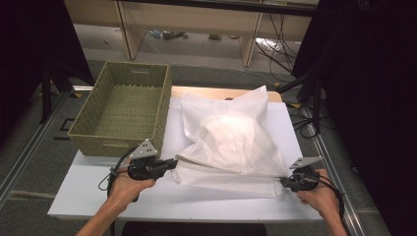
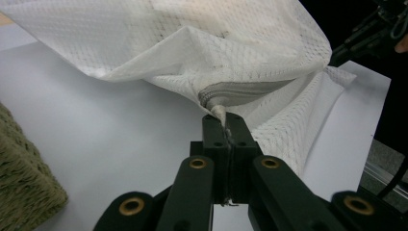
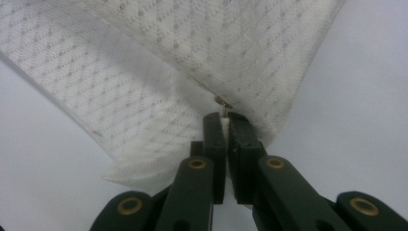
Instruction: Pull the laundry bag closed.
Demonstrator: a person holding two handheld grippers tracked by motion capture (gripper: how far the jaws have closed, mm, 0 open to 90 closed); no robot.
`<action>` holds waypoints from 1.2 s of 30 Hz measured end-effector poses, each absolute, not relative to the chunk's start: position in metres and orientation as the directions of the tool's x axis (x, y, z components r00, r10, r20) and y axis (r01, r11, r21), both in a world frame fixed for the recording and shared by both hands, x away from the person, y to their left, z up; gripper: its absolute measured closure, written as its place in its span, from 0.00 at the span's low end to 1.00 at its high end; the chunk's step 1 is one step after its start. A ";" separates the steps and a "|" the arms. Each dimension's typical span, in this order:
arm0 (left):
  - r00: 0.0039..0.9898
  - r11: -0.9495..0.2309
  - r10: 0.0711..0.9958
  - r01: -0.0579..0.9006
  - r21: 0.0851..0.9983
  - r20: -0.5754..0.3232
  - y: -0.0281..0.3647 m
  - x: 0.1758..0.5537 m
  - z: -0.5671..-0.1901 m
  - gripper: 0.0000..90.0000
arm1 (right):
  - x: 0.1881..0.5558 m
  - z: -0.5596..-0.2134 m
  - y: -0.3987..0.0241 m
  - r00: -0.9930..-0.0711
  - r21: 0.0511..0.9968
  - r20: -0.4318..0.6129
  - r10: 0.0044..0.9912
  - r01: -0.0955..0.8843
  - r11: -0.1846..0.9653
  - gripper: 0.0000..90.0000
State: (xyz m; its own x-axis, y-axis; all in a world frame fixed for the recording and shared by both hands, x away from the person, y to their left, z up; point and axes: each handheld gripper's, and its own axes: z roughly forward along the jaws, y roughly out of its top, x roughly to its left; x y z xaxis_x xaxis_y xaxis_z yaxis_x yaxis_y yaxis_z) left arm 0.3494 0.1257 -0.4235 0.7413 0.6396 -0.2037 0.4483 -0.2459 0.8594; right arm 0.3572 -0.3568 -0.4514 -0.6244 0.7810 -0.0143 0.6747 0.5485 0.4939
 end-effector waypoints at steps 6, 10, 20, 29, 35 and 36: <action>0.746 -0.262 0.635 0.452 0.853 -0.200 0.124 0.348 -0.429 0.98 | 0.360 -0.453 -0.359 -0.630 0.515 -0.036 0.776 0.654 0.554 0.98; 0.759 -0.292 0.622 0.454 0.842 -0.194 0.122 0.345 -0.432 0.97 | 0.362 -0.453 -0.362 -0.614 0.513 -0.015 0.789 0.673 0.533 0.98; 0.778 -0.379 0.608 0.460 0.803 -0.159 0.128 0.336 -0.443 0.79 | 0.359 -0.451 -0.354 -0.584 0.519 -0.049 0.811 0.678 0.520 0.75; 0.769 -0.375 0.625 0.449 0.811 -0.136 0.122 0.329 -0.443 0.53 | 0.356 -0.435 -0.330 -0.606 0.593 -0.075 0.792 0.611 0.524 0.52; 0.770 -0.378 0.623 0.453 0.807 -0.140 0.121 0.330 -0.442 0.43 | 0.355 -0.430 -0.320 -0.606 0.655 -0.073 0.792 0.570 0.496 0.47; 0.763 -0.369 0.631 0.456 0.810 -0.141 0.121 0.330 -0.442 0.42 | 0.355 -0.430 -0.318 -0.595 0.673 -0.070 0.801 0.564 0.478 0.46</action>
